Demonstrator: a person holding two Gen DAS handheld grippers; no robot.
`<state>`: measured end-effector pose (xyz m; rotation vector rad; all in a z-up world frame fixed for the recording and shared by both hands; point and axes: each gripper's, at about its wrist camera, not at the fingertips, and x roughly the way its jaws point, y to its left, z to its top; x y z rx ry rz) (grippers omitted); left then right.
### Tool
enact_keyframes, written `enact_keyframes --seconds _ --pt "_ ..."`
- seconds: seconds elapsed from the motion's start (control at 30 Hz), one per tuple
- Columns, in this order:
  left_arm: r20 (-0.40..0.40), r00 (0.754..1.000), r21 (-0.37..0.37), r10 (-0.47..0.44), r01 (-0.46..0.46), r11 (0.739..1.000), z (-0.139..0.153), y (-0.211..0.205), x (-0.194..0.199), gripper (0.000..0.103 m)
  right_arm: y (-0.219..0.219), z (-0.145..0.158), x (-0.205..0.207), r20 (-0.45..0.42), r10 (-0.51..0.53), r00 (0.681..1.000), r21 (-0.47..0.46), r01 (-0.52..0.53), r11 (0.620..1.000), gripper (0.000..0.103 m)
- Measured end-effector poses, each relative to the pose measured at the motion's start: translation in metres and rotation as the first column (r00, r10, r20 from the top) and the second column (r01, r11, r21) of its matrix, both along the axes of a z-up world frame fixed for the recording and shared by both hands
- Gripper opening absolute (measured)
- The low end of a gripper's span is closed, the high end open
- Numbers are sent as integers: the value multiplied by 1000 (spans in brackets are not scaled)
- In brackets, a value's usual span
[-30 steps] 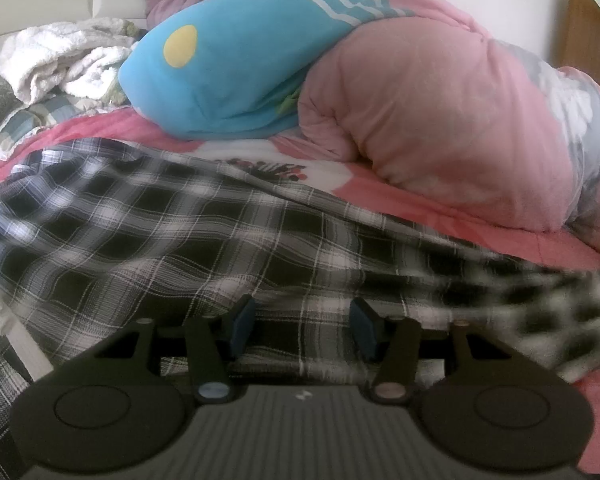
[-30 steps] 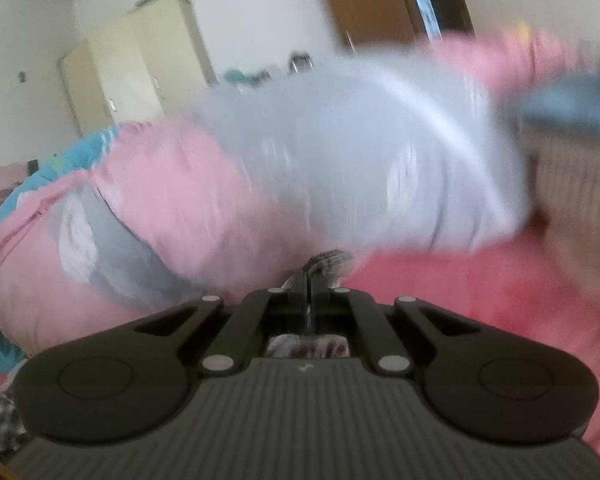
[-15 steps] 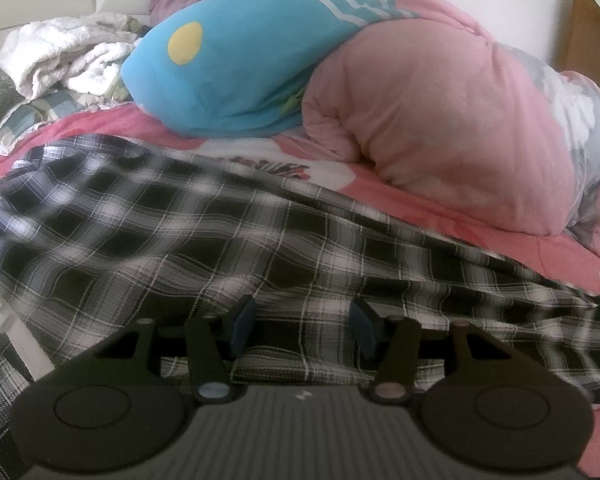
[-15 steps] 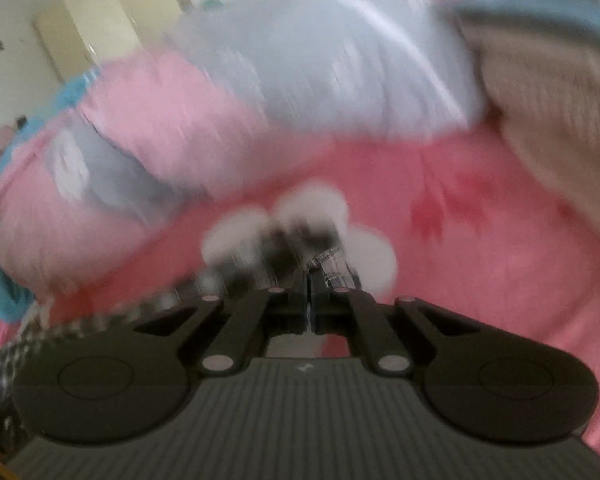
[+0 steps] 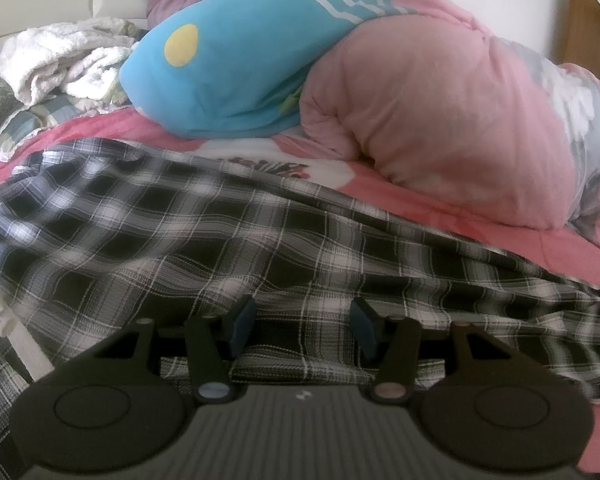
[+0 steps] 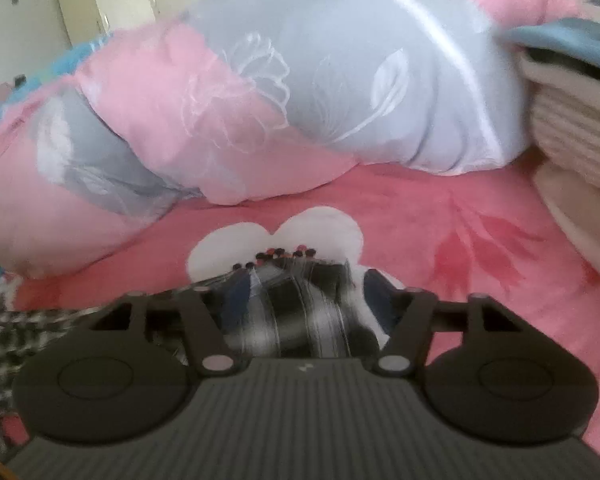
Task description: Fold clothes
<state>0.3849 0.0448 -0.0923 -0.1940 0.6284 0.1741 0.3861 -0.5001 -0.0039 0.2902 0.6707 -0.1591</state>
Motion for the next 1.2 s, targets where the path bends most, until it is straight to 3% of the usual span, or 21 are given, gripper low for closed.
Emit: enact_keyframes --seconds 0.13,0.17,0.2,0.23,0.27,0.37,0.43,0.53,0.6,0.7,0.77,0.87,1.0,1.2 --pt "0 1000 -6 1 -1 1000 0 1 0 53 -18 -44 44 -186 -54 981 52 65 997 66" --pt "0 1000 -8 2 -2 1000 0 1 0 53 -19 -54 46 -211 -40 977 70 56 996 50" --pt "0 1000 -8 1 -1 1000 1 1 0 53 -15 -59 44 -214 -24 977 64 39 997 26" --pt "0 1000 -8 1 -1 1000 1 1 0 53 -10 -62 43 -209 -8 978 53 20 998 20" --pt "0 1000 -8 1 -1 1000 1 1 0 53 -3 -59 39 -181 7 983 40 0 999 3" --pt "0 1000 -8 1 -1 1000 1 1 0 53 29 -34 26 -63 44 997 -5 -44 999 3" --pt "0 1000 -8 1 -1 1000 1 1 0 53 79 -17 15 -9 159 987 -170 -158 973 4" --pt "1 1000 -10 0 0 1000 1 2 0 53 157 -13 -8 -47 361 931 -372 -352 859 13" --pt "1 1000 -17 0 0 1000 1 2 -1 53 194 -23 -27 -114 462 879 -408 -466 785 47" --pt "1 1000 -20 0 0 1000 1 3 0 53 226 -32 -56 -166 561 811 -416 -574 705 55" --pt "1 1000 -21 1 -1 1000 1 2 0 53 231 -29 -67 -164 588 792 -396 -599 696 56" --pt "1 1000 -22 1 -1 1000 1 3 0 53 224 -17 -71 -125 603 788 -373 -600 707 57" --pt "1 1000 -22 1 -1 1000 1 3 0 53 211 -14 -52 -101 561 822 -400 -550 733 56" --pt "1 1000 -21 1 -1 1000 2 4 0 53 211 -37 -18 -158 563 811 -426 -570 702 47"
